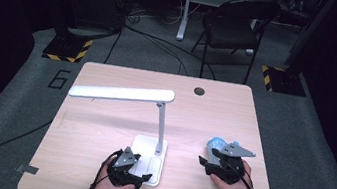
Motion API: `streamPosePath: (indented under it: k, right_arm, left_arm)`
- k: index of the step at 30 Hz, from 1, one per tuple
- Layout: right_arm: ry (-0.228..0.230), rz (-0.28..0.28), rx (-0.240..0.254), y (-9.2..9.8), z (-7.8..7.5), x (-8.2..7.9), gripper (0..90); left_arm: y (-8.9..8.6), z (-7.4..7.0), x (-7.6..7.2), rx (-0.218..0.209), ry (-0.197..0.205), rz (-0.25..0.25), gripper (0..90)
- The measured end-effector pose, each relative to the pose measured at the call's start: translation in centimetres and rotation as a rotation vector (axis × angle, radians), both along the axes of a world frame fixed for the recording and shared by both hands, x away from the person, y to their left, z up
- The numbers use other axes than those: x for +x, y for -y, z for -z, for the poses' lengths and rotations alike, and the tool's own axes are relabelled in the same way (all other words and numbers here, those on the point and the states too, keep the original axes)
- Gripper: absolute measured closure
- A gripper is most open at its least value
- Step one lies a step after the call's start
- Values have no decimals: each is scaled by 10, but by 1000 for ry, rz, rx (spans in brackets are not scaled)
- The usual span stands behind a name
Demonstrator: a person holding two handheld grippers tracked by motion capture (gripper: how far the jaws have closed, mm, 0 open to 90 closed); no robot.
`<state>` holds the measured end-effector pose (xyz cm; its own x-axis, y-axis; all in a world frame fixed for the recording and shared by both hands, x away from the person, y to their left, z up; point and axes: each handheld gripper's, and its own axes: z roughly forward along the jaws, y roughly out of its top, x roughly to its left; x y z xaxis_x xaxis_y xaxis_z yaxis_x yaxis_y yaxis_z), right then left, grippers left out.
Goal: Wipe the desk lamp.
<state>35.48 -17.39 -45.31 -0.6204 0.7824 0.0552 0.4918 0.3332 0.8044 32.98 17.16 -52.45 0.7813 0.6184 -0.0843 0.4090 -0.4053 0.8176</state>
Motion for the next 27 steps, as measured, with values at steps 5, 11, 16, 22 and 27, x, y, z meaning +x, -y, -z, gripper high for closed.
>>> streamPosePath:
  k: [5,11,16,22,27]
  right_arm:
    - [-9,-34,-3,-14,4,2,394]
    - [-2,-71,0,-27,7,-1,394]
    - [-20,-79,-8,-37,11,-2,393]
    - [-29,-103,1,-47,14,-1,393]
    - [-28,-113,17,-57,13,4,397]
  left_arm:
    - [-3,-3,-1,14,-20,9,203]
    - [-4,-5,-4,14,-33,3,250]
    - [-5,-8,-4,36,-44,21,269]
    - [1,-7,-6,22,-41,36,319]
    - [6,-6,-7,19,-27,58,318]
